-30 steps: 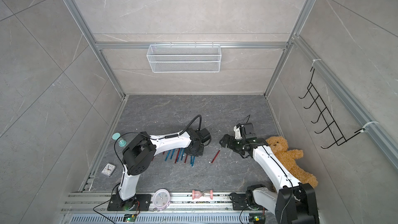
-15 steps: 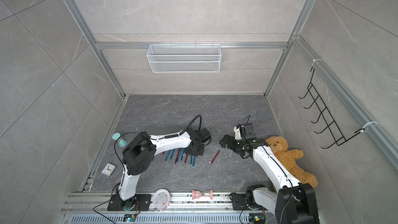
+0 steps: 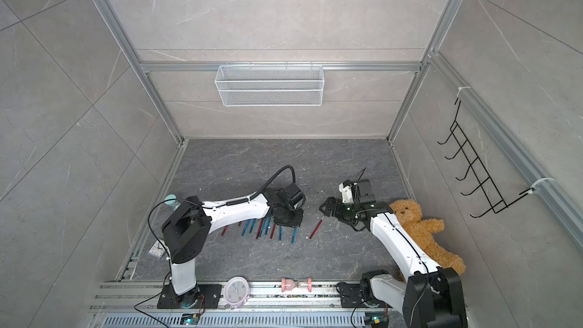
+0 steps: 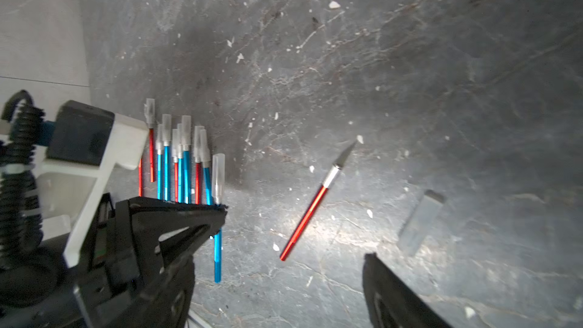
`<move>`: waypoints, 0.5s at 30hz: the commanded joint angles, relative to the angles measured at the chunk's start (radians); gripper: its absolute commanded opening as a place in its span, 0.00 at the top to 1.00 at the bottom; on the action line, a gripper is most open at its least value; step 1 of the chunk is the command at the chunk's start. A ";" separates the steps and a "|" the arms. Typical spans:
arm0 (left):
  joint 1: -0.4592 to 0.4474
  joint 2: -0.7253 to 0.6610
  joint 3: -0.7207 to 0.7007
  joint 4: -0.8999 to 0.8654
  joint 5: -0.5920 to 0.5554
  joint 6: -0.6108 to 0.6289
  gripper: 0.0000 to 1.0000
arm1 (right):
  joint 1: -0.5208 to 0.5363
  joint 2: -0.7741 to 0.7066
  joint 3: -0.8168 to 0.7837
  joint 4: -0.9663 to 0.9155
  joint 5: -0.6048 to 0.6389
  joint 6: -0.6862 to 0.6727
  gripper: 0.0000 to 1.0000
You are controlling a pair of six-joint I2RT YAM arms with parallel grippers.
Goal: Remove protective caps from carving knives
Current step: Remove the protective sleeve from the carving knife.
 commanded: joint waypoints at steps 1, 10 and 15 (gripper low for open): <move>0.018 -0.066 -0.027 0.161 0.161 0.043 1.00 | 0.009 0.024 0.034 0.062 -0.081 0.009 0.20; 0.018 -0.068 -0.033 0.232 0.238 0.041 1.00 | 0.068 0.058 0.039 0.140 -0.110 0.071 0.34; 0.018 -0.069 -0.031 0.240 0.242 0.038 1.00 | 0.097 0.079 0.027 0.175 -0.100 0.100 0.43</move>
